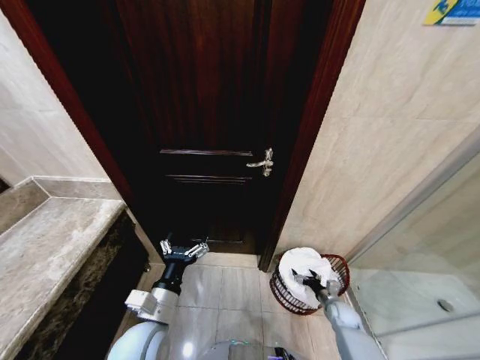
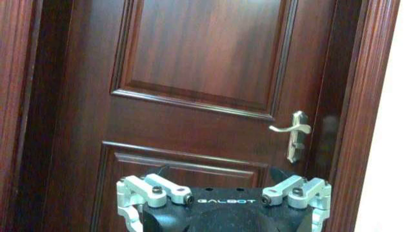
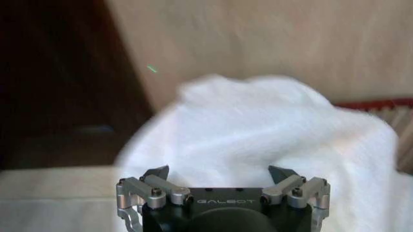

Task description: Discard the used towel into the hamper.

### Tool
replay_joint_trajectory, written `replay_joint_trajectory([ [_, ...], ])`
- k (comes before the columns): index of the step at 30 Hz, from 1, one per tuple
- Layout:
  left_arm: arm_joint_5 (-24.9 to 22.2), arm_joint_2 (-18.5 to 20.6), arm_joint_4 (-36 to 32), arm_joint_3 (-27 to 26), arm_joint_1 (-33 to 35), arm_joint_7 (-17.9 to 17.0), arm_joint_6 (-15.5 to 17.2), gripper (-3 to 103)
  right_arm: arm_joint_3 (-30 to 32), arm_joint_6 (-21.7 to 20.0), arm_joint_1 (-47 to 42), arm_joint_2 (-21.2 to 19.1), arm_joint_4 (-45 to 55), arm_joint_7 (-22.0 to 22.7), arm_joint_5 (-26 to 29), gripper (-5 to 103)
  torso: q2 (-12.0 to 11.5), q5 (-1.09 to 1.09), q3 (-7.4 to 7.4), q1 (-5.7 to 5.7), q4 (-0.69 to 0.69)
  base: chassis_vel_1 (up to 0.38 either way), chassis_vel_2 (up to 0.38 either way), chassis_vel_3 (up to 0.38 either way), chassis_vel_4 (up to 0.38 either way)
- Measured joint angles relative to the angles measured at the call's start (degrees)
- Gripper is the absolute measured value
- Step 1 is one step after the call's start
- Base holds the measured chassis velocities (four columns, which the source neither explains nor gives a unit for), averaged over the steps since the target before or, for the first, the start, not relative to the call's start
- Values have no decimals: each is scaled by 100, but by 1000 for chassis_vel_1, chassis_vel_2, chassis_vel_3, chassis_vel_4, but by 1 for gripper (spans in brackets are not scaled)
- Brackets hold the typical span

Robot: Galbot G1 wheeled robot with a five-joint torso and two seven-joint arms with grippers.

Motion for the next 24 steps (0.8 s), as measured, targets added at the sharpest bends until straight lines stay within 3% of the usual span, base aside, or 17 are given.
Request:
replay_joint_trajectory([
  [2,0,0,0,0,0,0,0,100,5,92,514,-100,-917,345,35,100,0,0,0,0,3,0,0,0,0],
  [3,0,0,0,0,0,0,0,100,5,92,514,-100,-917,345,35,100,0,0,0,0,3,0,0,0,0],
  [6,0,1,0,0,0,1,0,100,4,557,1079,-286,-2126,437,-131,100,0,-1,0,1,-3,0,0,0,0],
  [10,0,1,0,0,0,0,0,100,57,617,1551,-374,-2847,466,-161,100,0,-1,0,0,-2,0,0,0,0],
  [15,0,1,0,0,0,0,0,100,118,452,2102,-369,-3448,477,-317,100,0,-3,0,1,-2,0,0,0,0],
  [18,0,1,0,0,0,0,0,100,117,-158,2289,-276,-3523,444,-28,100,0,-5,0,1,-2,0,0,0,0],
  [24,0,0,0,0,0,0,0,100,35,-361,2306,-106,-3552,252,-37,100,0,-4,0,0,-2,0,0,0,0],
])
